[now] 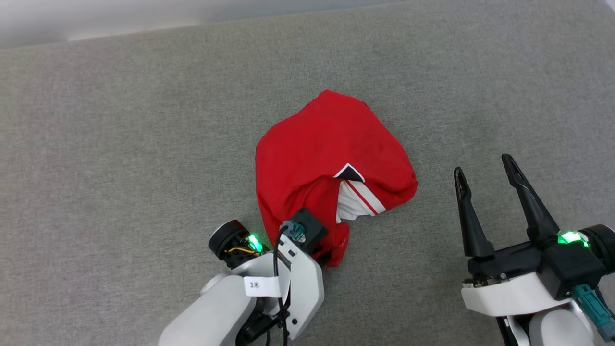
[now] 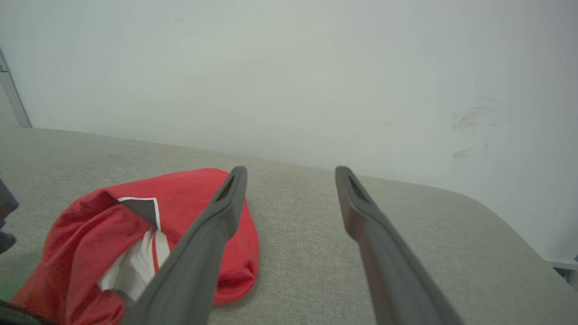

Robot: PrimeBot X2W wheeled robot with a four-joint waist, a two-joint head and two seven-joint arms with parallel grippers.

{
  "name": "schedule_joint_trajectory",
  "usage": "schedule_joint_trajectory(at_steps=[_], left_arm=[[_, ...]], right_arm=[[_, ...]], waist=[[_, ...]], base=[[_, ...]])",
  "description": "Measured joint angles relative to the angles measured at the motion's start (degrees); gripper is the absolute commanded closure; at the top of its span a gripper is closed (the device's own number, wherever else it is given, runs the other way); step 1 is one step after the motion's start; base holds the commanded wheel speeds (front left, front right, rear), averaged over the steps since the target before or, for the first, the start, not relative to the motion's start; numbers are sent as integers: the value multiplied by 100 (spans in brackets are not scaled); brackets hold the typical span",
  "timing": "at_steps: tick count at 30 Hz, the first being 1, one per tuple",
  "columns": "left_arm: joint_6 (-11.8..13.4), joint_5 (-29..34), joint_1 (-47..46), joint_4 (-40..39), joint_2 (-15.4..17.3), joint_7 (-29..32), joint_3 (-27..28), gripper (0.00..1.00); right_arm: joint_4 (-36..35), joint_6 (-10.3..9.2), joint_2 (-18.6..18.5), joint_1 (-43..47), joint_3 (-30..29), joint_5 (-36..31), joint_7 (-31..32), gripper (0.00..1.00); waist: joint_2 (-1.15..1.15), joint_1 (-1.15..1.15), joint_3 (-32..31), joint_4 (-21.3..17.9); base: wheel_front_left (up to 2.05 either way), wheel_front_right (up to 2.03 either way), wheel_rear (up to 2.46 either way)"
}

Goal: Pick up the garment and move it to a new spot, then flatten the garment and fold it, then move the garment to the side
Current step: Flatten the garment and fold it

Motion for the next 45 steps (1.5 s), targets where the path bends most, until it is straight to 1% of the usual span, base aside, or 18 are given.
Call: schedule_joint_trajectory(at_steps=[4,7,11,13,16,19,21,24,26,28,32,36,37,40,41,42,43,45], left_arm=[[11,-78,190,-154,151,-352,112,100],[116,-279,373,-701,327,-559,398,100],[463,-230,367,-1666,701,-803,948,100],[595,-268,332,-2125,878,-846,1245,100],[686,-498,172,-2830,970,-839,1616,100],[754,-602,-112,-3345,1095,-758,1941,100],[788,-537,-399,-3584,1210,-712,2119,100],[879,-357,-966,-3765,1213,-773,2376,100],[843,-151,-1378,-3743,1289,-758,2397,100],[791,-88,-1750,-3581,1267,-679,2377,100],[576,138,-2385,-2849,1444,-447,2304,100],[292,318,-2915,-1902,1595,-328,2102,100],[143,480,-3242,-1123,1667,-339,1880,100],[92,514,-3565,-269,1621,-584,1790,100],[66,576,-3684,-25,1595,-721,1725,89],[49,639,-3809,249,1553,-883,1682,19],[46,654,-3914,479,1489,-1034,1659,0],[38,658,-4077,935,1343,-1341,1586,0]], right_arm=[[60,0,-1,23,4,-5,0,0],[97,0,0,81,-22,0,0,0],[134,0,0,209,-43,29,0,0],[162,0,1,233,-5,30,0,0],[178,0,0,280,11,47,0,0],[175,0,1,280,52,65,0,0],[175,0,1,275,53,107,0,0],[159,0,1,247,68,156,0,0],[154,0,0,216,70,180,0,0],[153,0,1,184,90,220,0,0],[121,0,0,32,125,368,0,0],[93,0,0,-70,144,468,0,0],[86,0,-1,-165,197,516,0,0],[64,0,0,-262,247,570,0,0],[58,0,-1,-283,257,587,0,0],[58,0,-1,-314,269,609,0,0],[56,0,-1,-347,286,612,0,0],[51,0,0,-399,315,612,0,0]], waist=[[0,0,-183,65],[0,0,-390,108],[0,-1,-701,177],[0,0,-844,213],[0,-1,-1024,253],[0,-1,-1104,242],[0,-1,-1092,192],[0,-1,-1022,102],[0,-1,-956,26],[0,-1,-882,-68],[0,0,-683,-298],[0,0,-393,-526],[0,0,-145,-684],[0,0,94,-844],[0,0,170,-893],[0,0,247,-942],[0,0,316,-987],[0,0,438,-1071]], base=[[0,0,0],[0,0,0],[0,0,0],[0,0,0],[0,0,0],[0,0,0],[0,0,0],[0,0,0],[0,0,0],[0,0,0],[0,0,0],[0,0,0],[0,0,0],[0,0,0],[0,0,0],[0,0,0],[0,0,0],[0,0,0]])
